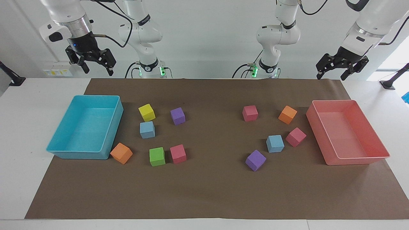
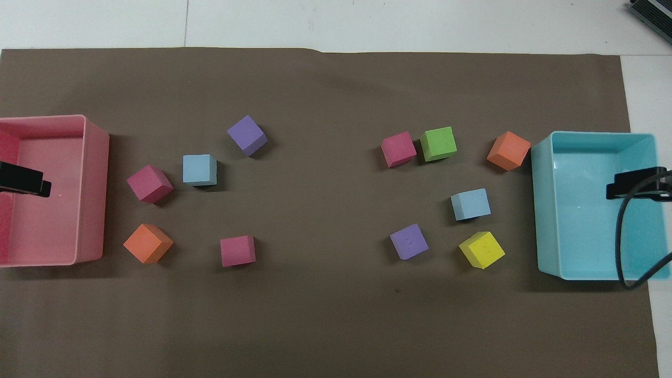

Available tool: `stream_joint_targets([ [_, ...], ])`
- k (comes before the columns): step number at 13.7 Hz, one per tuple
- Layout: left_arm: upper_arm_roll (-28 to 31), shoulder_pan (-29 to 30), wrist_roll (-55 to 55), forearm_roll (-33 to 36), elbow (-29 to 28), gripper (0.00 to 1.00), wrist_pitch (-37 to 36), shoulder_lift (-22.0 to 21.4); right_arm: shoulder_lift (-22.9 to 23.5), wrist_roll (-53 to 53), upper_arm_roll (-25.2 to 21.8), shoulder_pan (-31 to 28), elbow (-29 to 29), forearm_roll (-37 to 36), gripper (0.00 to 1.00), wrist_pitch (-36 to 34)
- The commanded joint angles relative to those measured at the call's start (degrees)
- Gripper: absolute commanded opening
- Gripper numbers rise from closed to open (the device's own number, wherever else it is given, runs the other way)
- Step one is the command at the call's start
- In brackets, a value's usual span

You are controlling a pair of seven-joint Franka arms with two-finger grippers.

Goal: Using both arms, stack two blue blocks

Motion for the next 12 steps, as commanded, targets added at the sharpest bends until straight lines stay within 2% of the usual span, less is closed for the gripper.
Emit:
stream_joint_targets([
  [1, -0.5, 0.2, 0.7, 0.4, -1.0, 1.0, -0.6, -1.2, 0.4, -0.9, -0.2, -1.1, 0.6, 4.3, 1.0, -3.3],
  [10, -0.5, 0.7, 0.3, 0.3, -0.6, 1.0, -0.5, -1.0, -0.1, -1.5, -0.7, 0.0, 0.2, 3.8, 1.0, -3.1],
  [12, -0.5, 0.3, 0.6, 0.3, -0.6, 1.0, -0.1, -0.9, -0.3, -1.2, -0.6, 0.2, -0.4, 3.6, 1.0, -0.4],
])
